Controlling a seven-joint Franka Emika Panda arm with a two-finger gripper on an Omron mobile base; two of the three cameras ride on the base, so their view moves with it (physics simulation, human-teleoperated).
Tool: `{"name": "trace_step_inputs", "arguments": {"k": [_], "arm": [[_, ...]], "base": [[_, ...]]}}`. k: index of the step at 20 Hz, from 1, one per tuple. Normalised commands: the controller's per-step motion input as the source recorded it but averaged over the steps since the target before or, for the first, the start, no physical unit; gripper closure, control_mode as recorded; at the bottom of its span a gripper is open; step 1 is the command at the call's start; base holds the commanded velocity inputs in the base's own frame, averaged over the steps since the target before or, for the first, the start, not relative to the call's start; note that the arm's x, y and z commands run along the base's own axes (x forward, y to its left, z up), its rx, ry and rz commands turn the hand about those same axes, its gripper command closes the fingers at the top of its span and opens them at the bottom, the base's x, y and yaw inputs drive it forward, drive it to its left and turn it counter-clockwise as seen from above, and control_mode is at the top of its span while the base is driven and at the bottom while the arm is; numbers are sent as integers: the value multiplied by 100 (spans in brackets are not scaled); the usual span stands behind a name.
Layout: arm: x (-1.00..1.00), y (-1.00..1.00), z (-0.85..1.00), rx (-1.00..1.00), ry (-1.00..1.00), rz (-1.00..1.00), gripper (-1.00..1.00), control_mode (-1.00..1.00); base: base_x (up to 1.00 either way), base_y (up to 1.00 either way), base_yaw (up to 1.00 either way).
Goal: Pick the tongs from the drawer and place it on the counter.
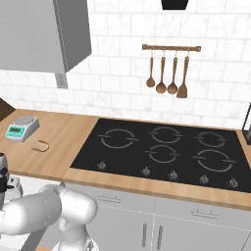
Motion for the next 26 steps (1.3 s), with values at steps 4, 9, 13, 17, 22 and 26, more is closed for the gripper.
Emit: {"name": "trace_step_inputs", "arguments": {"k": [4,9,13,17,22,26], "arm": [[0,39,-54,-13,-2,9,-100,-100],[11,17,-35,-5,0,5,-100,-100],[19,9,-37,-2,0,7,-100,-100],[5,21,-55,-5,0,7,-100,-100],[0,36,-71,-10,0,8,-100,-100],[-57,57,-77,-14,-1,15,100,-100]], "base": [[0,0,0],[0,0,0],[0,0,0],[0,0,0],[0,0,0],[0,0,0]]}}
